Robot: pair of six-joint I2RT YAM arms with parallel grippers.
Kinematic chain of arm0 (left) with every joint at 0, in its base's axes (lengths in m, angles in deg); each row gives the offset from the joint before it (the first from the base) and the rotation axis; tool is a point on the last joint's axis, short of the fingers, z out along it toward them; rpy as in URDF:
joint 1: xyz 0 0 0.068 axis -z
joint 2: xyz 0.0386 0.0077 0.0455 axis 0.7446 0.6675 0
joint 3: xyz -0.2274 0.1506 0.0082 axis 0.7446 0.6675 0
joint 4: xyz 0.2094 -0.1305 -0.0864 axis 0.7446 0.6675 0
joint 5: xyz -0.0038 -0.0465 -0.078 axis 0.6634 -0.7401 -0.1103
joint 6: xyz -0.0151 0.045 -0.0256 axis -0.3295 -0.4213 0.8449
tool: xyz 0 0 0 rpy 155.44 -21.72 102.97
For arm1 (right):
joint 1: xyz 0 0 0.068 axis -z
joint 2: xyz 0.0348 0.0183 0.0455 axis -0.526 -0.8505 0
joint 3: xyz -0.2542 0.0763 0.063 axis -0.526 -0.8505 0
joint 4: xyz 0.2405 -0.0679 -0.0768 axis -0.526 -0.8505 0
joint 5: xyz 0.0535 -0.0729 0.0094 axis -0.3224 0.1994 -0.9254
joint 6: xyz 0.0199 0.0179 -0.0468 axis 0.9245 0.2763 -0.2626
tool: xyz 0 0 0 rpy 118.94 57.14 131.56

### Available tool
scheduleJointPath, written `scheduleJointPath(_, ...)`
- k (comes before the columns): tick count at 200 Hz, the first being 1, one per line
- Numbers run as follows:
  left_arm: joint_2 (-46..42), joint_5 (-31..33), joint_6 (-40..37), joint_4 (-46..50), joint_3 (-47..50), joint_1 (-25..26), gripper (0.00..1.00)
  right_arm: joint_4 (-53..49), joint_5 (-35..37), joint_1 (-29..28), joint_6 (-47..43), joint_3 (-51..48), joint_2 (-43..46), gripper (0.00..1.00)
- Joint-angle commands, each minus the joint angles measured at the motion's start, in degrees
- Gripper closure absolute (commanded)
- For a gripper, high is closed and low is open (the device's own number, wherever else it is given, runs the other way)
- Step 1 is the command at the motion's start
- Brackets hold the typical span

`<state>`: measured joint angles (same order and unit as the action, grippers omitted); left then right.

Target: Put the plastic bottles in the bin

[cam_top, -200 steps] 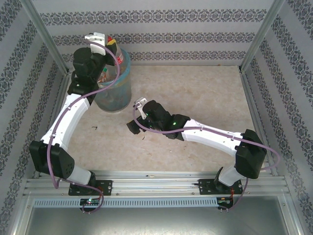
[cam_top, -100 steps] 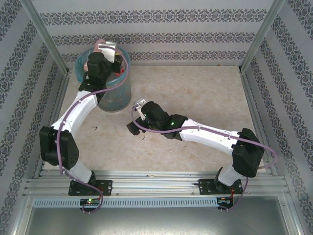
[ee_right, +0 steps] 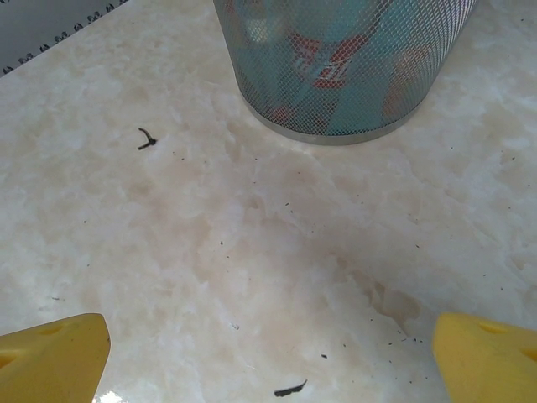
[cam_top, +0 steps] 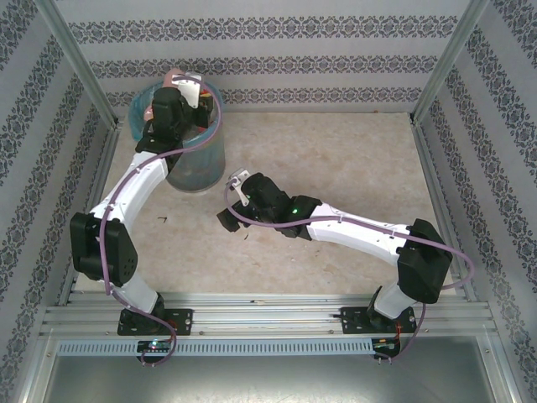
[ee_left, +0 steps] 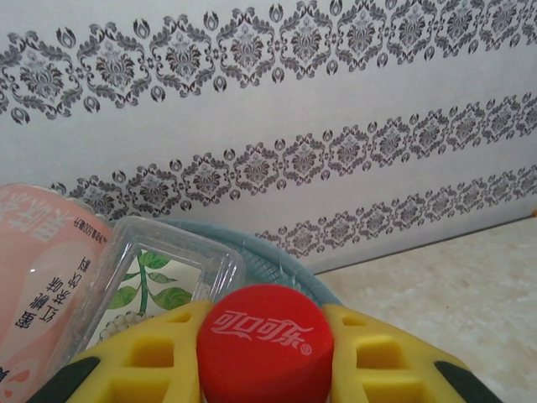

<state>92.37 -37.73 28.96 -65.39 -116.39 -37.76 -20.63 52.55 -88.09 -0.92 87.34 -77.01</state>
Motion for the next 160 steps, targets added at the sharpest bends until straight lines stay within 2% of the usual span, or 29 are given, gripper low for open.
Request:
scheduleJointPath(1, 2.3, 0.7, 2.3, 20.2, -2.8, -2.4, 1.0, -0.6, 0.1, 0.5, 0.7, 1.8, -0.4, 0.02)
scheduleJointPath(18, 3.1, 0.1, 1.9, 22.6, -4.4, -2.4, 1.0, -0.4, 0.2, 0.5, 1.0, 1.7, -0.6, 0.02)
scheduleJointPath(94, 2.6, 2.6, 4.6, 12.6, 14.2, -2.5, 1.0, -0.7, -0.5, 0.5, 1.4, 1.1, -0.8, 0.02)
scheduleJointPath(125, 4.0, 2.8, 5.1, 12.3, 16.4, -2.4, 1.0, -0.5, -0.9, 0.5, 2.0, 1.1, -1.5, 0.02)
scheduleJointPath(160, 6.3, 4.0, 5.1, 16.1, 15.7, -2.6, 1.0, -0.5, -1.5, 0.5, 2.4, 1.3, -2.0, 0.02)
